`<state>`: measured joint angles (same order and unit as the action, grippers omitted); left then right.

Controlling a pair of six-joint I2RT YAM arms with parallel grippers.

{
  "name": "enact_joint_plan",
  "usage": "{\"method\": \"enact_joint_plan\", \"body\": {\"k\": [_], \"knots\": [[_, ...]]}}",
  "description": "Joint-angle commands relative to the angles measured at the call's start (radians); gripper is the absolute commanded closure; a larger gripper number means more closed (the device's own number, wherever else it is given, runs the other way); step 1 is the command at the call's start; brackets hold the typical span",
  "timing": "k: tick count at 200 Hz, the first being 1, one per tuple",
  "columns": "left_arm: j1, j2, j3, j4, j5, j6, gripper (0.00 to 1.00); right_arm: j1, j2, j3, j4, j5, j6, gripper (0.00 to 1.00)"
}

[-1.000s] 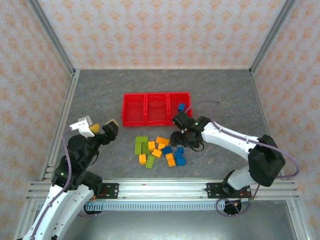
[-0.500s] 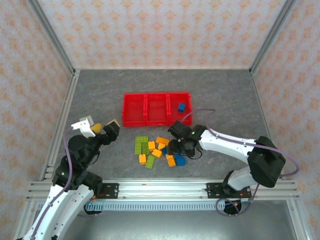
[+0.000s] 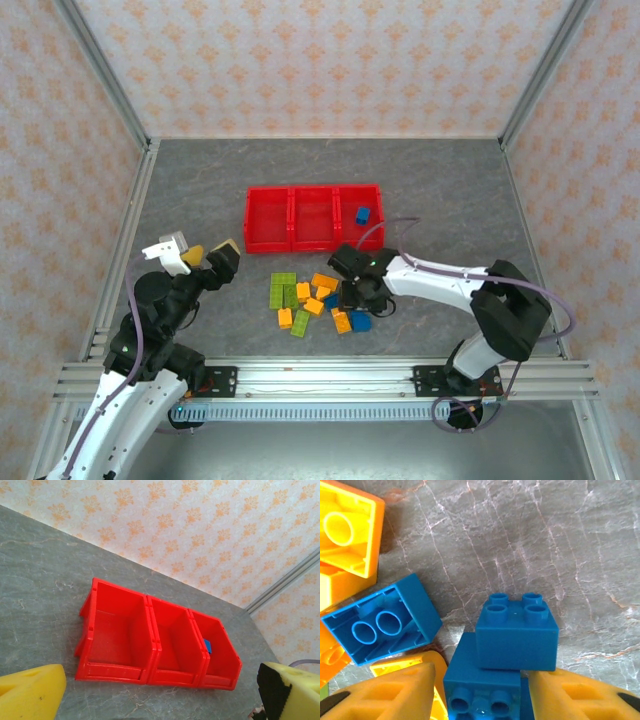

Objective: Sort the legos into containers by color
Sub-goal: Pick up the lego from the bottom-center of the table.

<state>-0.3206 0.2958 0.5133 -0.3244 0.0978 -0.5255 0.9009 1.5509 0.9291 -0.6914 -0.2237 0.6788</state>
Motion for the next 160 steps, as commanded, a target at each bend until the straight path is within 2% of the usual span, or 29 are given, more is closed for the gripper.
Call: {"method": "enact_joint_plan", "body": {"k": [1, 81, 111, 160], "knots": [[0.003, -0.008, -0.013, 0.03, 0.02, 0.012, 0.01, 0.005, 0.021, 0.024, -0.036, 0.061, -0.011, 0.53], [0.003, -0.006, -0.013, 0.03, 0.019, 0.011, 0.01, 0.009, 0.0, 0.039, -0.099, 0.114, -0.031, 0.69], [0.003, -0.006, -0.013, 0.027, 0.016, 0.009, 0.01, 0.009, -0.033, 0.057, -0.099, 0.098, -0.066, 0.77], [0.003, -0.005, -0.01, 0.021, 0.002, 0.002, 0.01, 0.005, -0.134, 0.168, -0.152, 0.123, -0.131, 0.78]]}}
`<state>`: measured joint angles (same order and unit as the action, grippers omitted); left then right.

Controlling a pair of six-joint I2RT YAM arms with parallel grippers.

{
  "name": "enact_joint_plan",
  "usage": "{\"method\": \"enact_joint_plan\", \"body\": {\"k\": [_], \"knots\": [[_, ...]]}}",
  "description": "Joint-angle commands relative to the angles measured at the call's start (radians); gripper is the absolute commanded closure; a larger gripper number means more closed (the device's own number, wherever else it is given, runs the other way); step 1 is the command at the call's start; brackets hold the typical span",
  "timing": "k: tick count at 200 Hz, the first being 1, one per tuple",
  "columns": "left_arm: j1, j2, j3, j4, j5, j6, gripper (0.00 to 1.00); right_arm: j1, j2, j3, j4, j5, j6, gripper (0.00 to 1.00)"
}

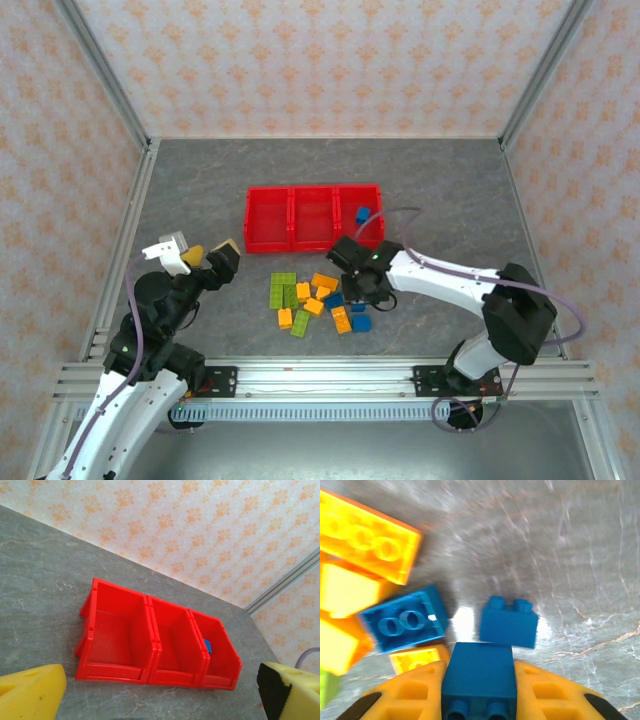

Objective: Sort the legos into containers by color
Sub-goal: Pick up the lego from the bottom-center of the table, then place the lego in the container.

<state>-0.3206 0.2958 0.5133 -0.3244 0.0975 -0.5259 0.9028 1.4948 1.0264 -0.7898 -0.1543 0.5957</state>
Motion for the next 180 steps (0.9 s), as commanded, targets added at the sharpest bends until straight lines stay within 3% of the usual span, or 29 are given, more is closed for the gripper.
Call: {"method": "enact_joint_plan", "body": {"k": [1, 46, 98, 136, 180], "knots": [[0.003, -0.005, -0.01, 0.021, 0.002, 0.003, 0.01, 0.003, -0.08, 0.074, -0.055, 0.055, -0.05, 0.78], [0.003, 0.002, -0.01, 0.019, 0.0, 0.0, 0.01, -0.14, -0.075, 0.231, -0.1, 0.13, -0.173, 0.77], [0.003, 0.008, -0.01, 0.02, 0.008, -0.002, 0.01, -0.368, 0.16, 0.421, -0.011, 0.068, -0.336, 0.8], [0.003, 0.012, -0.009, 0.018, 0.007, -0.002, 0.01, -0.396, 0.388, 0.621, -0.029, 0.027, -0.402, 0.82], [0.003, 0.013, -0.009, 0.016, -0.001, -0.003, 0.01, -0.447, 0.536, 0.791, -0.031, -0.002, -0.413, 0.81]]}}
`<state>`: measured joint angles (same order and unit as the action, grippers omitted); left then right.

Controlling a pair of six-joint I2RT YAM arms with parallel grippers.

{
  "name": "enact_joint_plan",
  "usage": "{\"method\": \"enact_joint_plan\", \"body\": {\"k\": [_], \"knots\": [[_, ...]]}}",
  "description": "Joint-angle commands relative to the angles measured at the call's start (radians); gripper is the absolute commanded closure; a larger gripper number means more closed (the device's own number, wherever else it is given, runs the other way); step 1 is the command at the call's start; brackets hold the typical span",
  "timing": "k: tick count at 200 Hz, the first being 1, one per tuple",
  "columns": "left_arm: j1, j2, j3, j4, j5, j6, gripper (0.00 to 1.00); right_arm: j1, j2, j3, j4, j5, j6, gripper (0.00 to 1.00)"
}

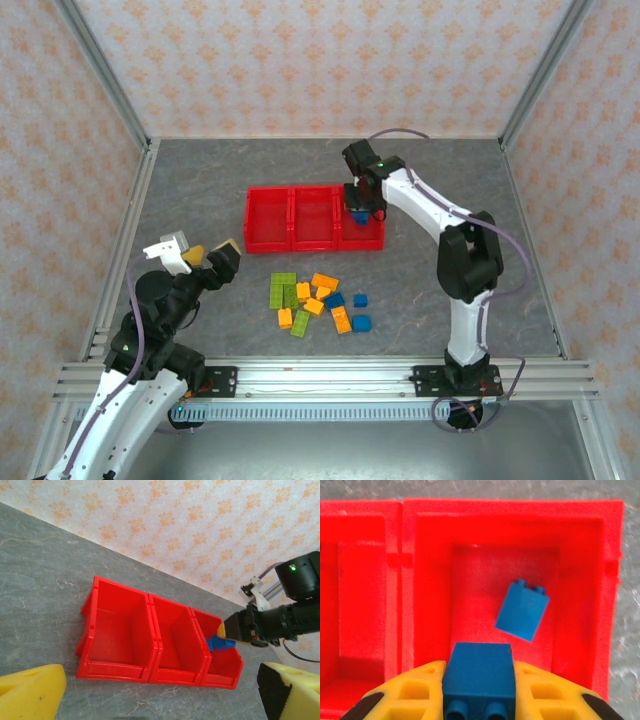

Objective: Sort the legos into containers by color
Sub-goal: Place the lego in the container.

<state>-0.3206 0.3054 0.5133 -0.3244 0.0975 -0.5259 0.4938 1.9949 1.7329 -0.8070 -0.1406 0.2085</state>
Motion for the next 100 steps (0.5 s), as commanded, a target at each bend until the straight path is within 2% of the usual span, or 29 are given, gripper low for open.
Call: {"method": "enact_joint_plan", "body": {"k": [1, 26, 100], "knots": [[0.003, 0.003, -0.009, 0.016, -0.001, -0.003, 0.01, -0.039, 0.037, 0.086, -0.013, -0.017, -0.026, 0.81], [0.003, 0.006, -0.009, 0.016, -0.004, -0.003, 0.01, -0.062, 0.08, 0.102, 0.006, -0.059, -0.024, 0.79], [0.003, 0.026, -0.009, 0.015, -0.007, -0.002, 0.01, -0.064, 0.098, 0.109, 0.034, -0.131, -0.049, 0.52]]}}
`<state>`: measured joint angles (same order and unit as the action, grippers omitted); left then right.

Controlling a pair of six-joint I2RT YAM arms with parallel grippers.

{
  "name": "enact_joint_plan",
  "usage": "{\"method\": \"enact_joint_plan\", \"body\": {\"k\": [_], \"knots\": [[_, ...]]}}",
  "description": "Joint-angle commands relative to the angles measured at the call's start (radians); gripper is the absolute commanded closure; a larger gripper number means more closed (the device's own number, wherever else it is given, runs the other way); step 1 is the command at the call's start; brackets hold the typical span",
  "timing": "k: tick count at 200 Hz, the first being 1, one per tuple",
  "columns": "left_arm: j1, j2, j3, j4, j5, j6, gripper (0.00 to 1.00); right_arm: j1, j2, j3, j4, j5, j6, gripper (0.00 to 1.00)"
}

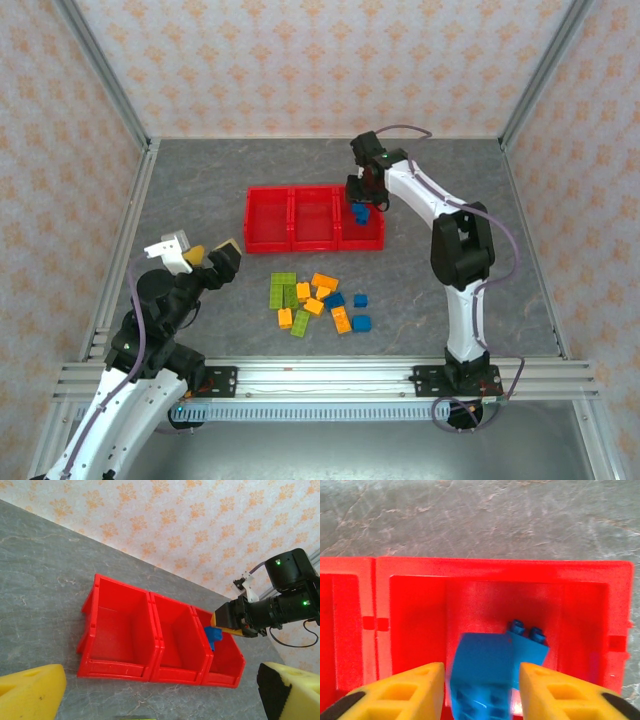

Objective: Sort the legos into containers by color
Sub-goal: Place the lego in the container.

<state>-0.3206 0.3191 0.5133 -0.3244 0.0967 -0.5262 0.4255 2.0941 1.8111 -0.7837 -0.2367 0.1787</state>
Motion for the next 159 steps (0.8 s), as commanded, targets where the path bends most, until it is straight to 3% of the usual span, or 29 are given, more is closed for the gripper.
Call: {"method": "enact_joint_plan", "body": {"k": [1, 58, 89, 133, 159], "knots": [[0.003, 0.012, -0.009, 0.015, -0.006, -0.001, 0.01, 0.004, -0.002, 0.031, 0.011, -0.036, -0.019, 0.52], [0.003, 0.017, -0.01, 0.019, 0.005, 0.0, 0.01, 0.004, -0.116, -0.04, 0.001, -0.051, 0.012, 0.39], [0.003, 0.023, -0.01, 0.022, 0.017, 0.003, 0.01, 0.016, -0.29, -0.196, -0.002, -0.035, 0.086, 0.31], [0.006, 0.03, -0.012, 0.027, 0.031, 0.006, 0.01, 0.102, -0.54, -0.446, -0.037, 0.015, 0.206, 0.09], [0.009, 0.036, -0.012, 0.028, 0.039, 0.008, 0.01, 0.156, -0.631, -0.581, -0.049, 0.038, 0.281, 0.06]]}}
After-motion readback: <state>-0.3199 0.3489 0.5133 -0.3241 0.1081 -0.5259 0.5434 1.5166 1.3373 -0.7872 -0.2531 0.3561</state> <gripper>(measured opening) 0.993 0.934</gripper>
